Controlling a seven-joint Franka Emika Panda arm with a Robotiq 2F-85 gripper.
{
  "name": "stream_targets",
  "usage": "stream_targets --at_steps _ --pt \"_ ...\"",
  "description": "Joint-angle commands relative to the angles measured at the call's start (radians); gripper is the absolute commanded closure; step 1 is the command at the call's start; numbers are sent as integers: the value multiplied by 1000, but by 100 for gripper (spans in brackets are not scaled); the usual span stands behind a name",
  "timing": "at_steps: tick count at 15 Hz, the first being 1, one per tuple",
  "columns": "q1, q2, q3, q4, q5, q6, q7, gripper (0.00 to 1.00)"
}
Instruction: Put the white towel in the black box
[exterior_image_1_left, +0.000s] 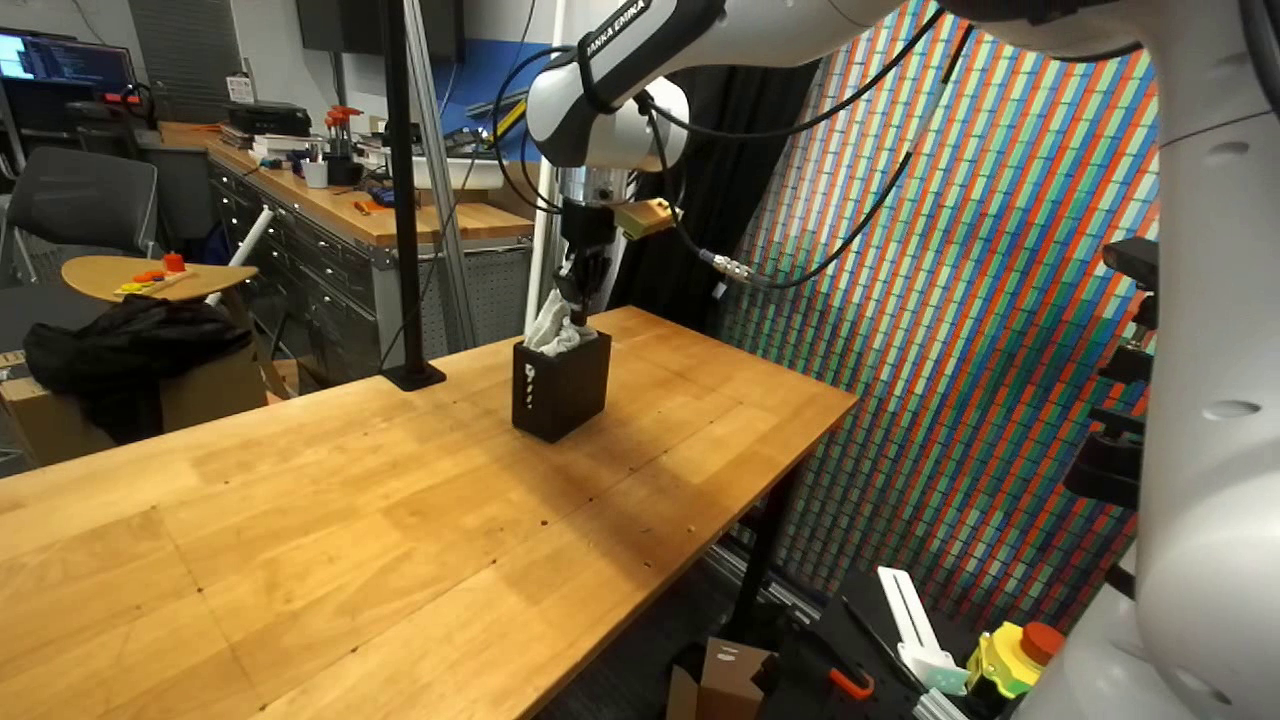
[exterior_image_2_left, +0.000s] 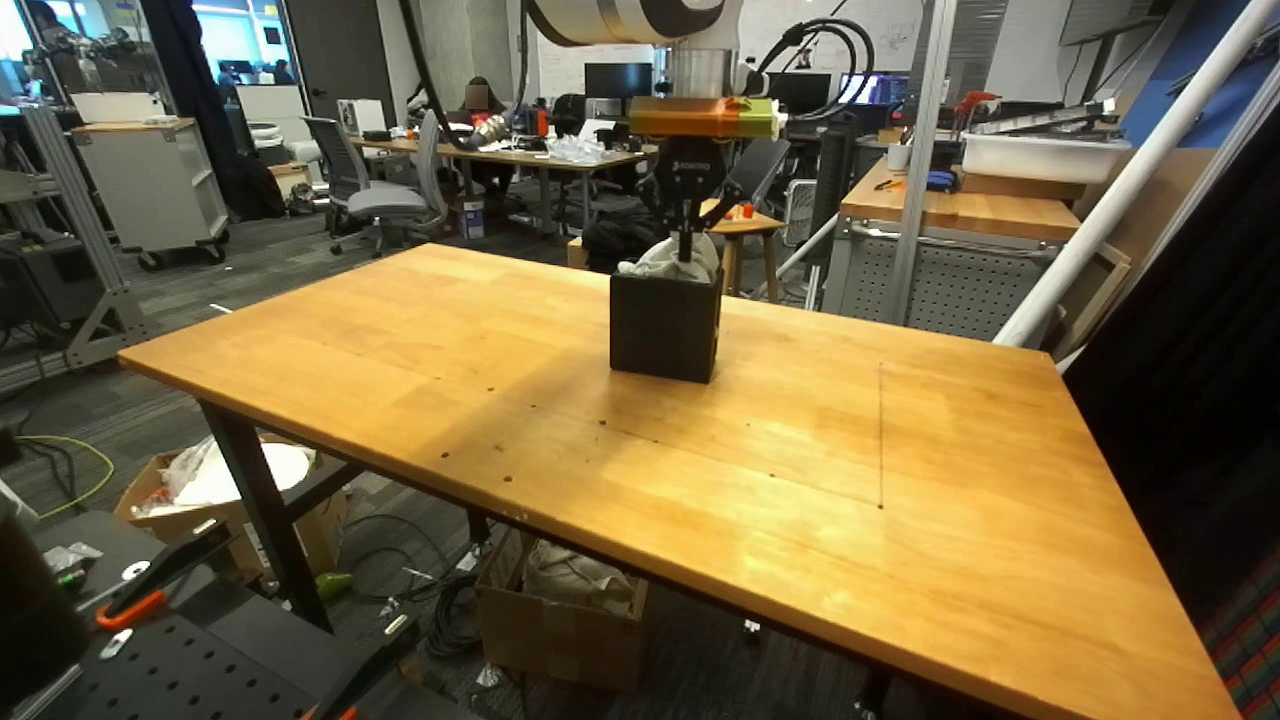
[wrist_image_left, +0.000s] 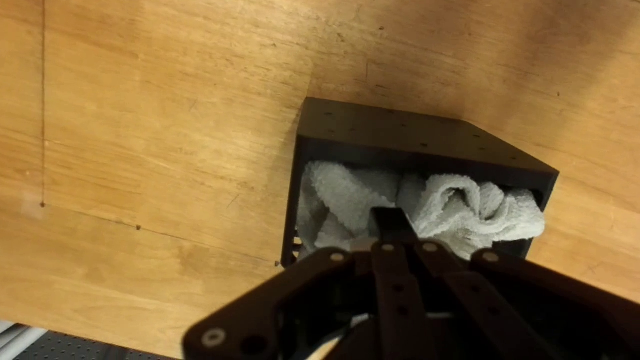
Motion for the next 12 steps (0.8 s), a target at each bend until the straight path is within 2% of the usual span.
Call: stream_targets --at_steps 1,12 --pt "-20 52 17 78 28 -24 -41 100" --pt "-51 179 33 133 86 -84 -45 100"
